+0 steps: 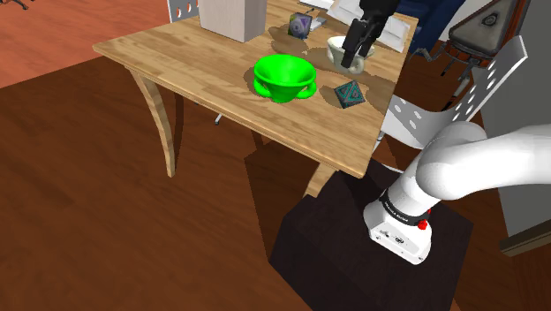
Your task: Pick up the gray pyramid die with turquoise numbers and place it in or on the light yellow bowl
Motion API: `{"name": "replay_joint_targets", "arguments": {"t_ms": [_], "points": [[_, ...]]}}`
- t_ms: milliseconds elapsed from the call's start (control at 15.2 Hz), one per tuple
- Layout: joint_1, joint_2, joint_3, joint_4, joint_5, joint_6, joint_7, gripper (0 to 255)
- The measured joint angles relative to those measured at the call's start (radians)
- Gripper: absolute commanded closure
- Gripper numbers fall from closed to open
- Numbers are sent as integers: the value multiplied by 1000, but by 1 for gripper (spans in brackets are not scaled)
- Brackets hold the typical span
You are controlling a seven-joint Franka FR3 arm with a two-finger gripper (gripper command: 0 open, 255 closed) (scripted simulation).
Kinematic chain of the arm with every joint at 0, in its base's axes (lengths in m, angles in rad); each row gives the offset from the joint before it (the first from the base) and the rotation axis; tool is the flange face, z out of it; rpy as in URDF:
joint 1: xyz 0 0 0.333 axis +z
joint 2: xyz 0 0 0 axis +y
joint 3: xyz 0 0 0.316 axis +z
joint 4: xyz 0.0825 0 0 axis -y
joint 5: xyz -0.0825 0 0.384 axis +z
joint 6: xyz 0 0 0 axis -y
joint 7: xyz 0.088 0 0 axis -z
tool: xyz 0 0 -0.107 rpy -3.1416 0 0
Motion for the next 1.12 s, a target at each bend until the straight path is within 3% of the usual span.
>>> {"name": "replay_joint_targets", "arguments": {"t_ms": [132, 594, 1122], "points": [[-8, -13, -26, -18, 21, 9, 5, 0], [-145, -160, -355, -290, 277, 135, 54, 0], [-149, -181, -362, -418, 333, 244, 51, 0]]}}
